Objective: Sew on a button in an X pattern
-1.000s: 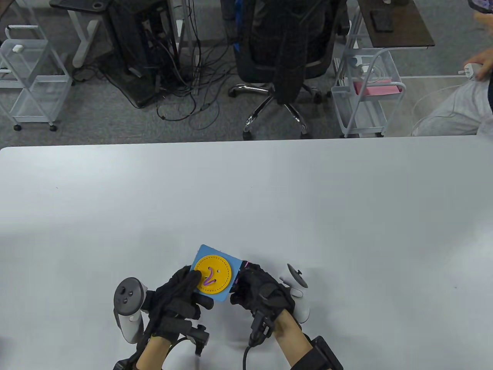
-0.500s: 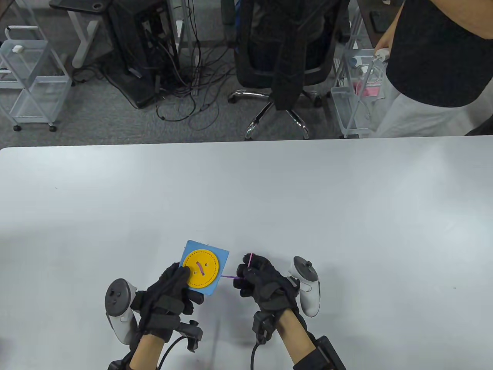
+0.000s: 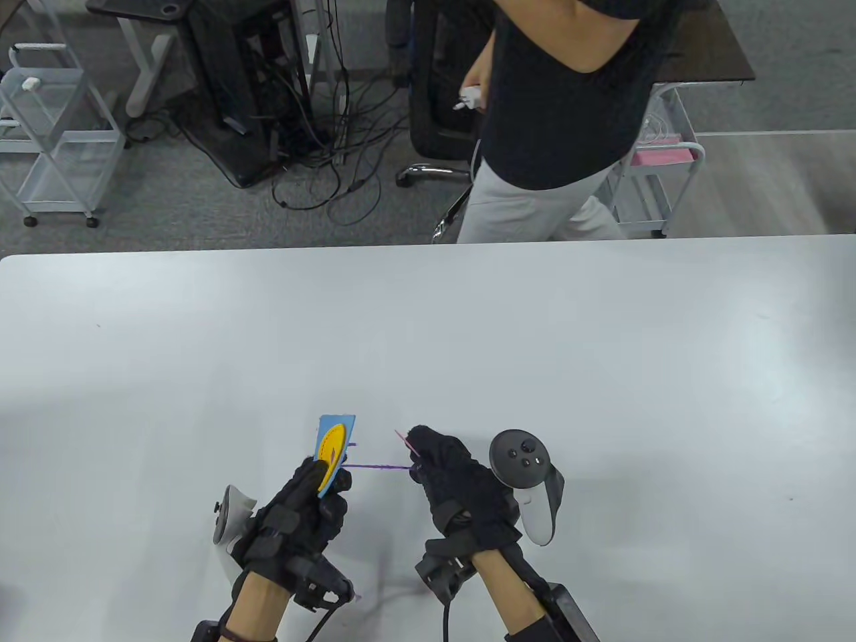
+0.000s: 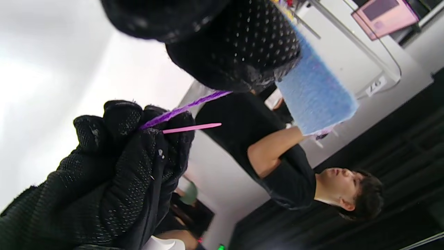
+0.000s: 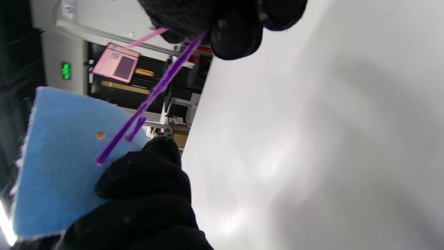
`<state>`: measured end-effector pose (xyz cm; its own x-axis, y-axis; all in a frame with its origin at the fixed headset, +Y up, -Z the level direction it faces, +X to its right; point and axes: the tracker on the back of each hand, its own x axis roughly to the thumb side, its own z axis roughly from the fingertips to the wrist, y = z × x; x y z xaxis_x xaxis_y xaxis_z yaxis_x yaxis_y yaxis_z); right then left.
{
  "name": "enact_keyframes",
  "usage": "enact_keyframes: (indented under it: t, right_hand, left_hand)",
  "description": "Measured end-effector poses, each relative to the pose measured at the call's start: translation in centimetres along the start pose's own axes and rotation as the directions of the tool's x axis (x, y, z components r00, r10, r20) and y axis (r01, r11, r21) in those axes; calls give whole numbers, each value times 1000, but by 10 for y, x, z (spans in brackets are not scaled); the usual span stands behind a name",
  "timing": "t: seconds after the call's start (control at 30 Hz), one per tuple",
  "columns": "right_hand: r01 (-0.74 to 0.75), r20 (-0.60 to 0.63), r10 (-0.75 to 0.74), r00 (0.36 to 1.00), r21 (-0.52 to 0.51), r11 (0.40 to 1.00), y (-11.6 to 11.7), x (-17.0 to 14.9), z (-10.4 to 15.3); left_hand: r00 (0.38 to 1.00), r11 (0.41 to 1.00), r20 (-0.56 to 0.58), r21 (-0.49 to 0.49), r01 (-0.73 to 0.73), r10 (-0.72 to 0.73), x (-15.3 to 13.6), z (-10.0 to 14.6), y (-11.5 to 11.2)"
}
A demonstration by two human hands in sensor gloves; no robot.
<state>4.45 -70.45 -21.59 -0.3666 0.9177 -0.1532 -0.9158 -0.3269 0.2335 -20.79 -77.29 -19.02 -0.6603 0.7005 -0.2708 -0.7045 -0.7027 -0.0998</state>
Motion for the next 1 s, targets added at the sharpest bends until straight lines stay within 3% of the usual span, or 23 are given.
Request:
enact_keyframes:
  t: [0.17, 0.37, 1.0]
  right_hand:
    - [-258, 86, 263, 961, -70, 964, 13, 41, 5]
    - [-441, 93, 452, 887, -124, 889, 34, 65, 4]
    - [-451, 89, 460, 883, -108, 886, 41, 65, 0]
  left_hand:
    - [986, 986, -7, 7, -167, 167, -11, 0, 1]
    - [979, 979, -21, 17, -203, 203, -16, -1, 2]
    - [981, 982, -47, 2, -189, 188, -21, 0, 1]
